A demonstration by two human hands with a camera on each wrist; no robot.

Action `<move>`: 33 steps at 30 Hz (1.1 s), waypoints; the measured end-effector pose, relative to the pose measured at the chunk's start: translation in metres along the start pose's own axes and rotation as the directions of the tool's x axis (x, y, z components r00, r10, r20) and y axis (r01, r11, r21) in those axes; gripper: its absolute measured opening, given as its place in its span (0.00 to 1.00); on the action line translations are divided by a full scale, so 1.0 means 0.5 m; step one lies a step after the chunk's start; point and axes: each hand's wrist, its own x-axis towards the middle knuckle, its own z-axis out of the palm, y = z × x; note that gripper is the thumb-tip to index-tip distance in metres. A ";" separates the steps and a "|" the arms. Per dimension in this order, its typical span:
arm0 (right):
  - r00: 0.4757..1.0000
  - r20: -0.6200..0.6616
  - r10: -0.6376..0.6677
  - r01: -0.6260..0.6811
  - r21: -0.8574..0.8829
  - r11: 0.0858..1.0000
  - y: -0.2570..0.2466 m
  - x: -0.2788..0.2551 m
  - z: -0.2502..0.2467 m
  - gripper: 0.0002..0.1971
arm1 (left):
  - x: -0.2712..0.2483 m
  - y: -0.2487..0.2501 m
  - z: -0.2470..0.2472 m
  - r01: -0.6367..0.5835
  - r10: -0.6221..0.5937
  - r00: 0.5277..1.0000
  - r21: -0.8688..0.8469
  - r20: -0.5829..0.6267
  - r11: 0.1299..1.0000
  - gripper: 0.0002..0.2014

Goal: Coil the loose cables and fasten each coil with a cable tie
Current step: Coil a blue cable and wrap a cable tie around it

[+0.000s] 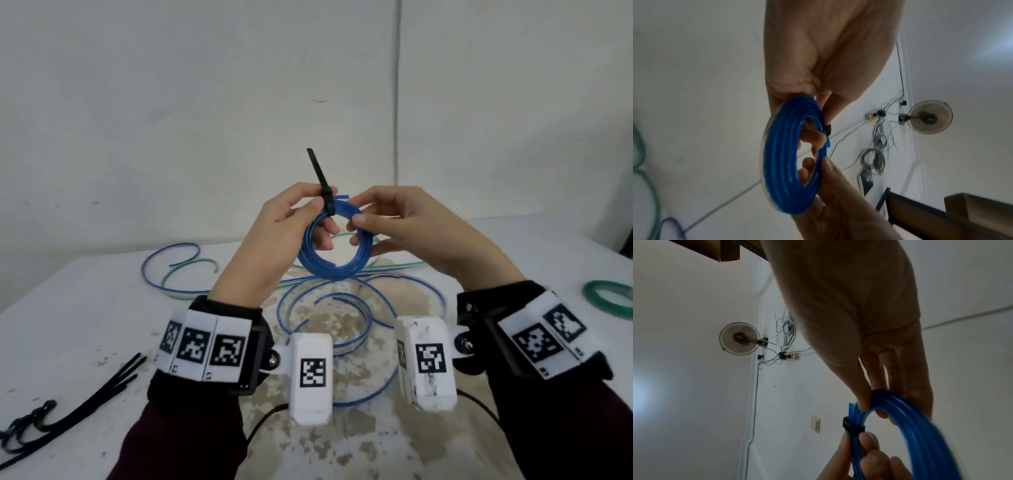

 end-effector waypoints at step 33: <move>0.238 -0.862 0.448 -0.414 0.328 0.850 0.364 -0.273 -0.555 0.09 | 0.104 -0.292 0.488 0.600 -0.616 0.761 -0.579 0.201 0.552 0.08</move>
